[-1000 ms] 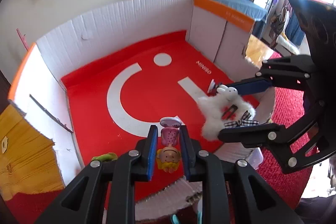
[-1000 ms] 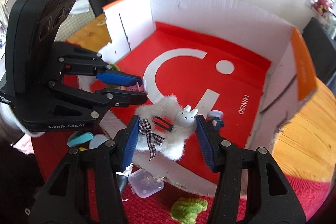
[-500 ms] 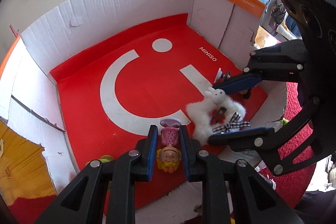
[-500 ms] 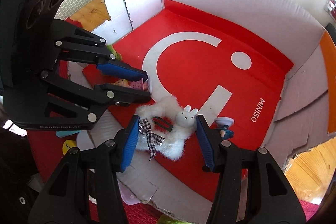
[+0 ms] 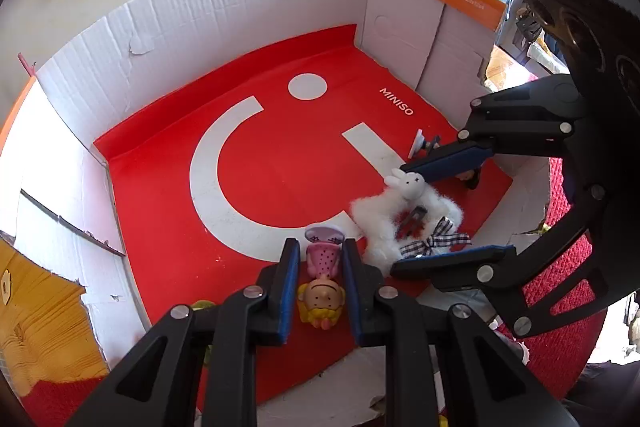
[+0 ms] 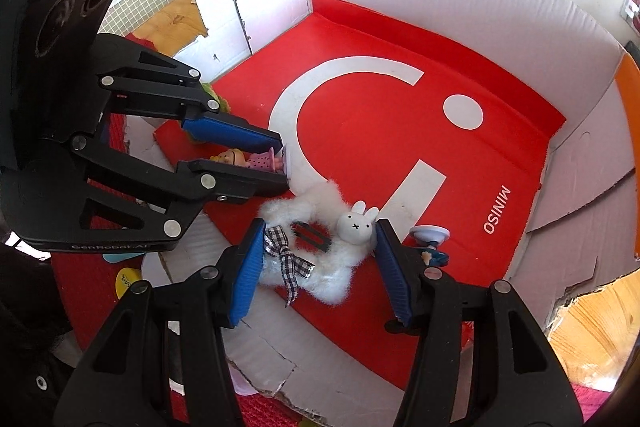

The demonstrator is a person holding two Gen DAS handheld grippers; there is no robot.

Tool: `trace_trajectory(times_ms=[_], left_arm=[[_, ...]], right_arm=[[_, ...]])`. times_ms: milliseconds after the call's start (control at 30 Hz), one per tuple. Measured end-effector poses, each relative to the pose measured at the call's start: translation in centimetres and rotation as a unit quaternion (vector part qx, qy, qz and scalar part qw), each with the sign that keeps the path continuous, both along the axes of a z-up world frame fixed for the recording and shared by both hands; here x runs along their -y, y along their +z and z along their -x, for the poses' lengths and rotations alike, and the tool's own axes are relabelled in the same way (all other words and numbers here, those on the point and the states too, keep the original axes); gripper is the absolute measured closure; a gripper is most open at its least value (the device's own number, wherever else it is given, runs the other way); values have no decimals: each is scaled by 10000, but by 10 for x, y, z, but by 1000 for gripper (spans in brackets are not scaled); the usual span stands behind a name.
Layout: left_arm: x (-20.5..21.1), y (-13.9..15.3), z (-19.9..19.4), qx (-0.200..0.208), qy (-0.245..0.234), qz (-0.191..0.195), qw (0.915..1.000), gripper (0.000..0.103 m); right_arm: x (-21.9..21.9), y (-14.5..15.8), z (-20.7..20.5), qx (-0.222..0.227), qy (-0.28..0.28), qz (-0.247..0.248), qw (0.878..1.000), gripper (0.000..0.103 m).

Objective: Organize objects
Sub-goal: 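Carry the doll and plush bunny into the box with both grippers, then open both grippers to release the doll and bunny, then lift out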

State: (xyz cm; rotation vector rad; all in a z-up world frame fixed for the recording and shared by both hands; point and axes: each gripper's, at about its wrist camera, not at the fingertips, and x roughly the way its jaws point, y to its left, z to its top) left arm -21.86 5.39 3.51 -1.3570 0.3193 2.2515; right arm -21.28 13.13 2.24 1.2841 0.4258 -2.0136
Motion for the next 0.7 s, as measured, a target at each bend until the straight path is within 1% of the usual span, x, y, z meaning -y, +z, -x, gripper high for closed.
trace_trajectory(times_ms=[500,600,700], left_arm=[[-2,1,-3,-59,-40,16,10000,81],[-2,1,-2,-56,-37,5,10000,78],[-2,1,-3,-54,-41,3,10000,78]], right_arm=[[-2,-2,-8,-40,39,-78,10000,49],[-2,-2,-9,-51,38,-96,9999,49],[-3,-2,-10,-48,34,-98,9999,48]])
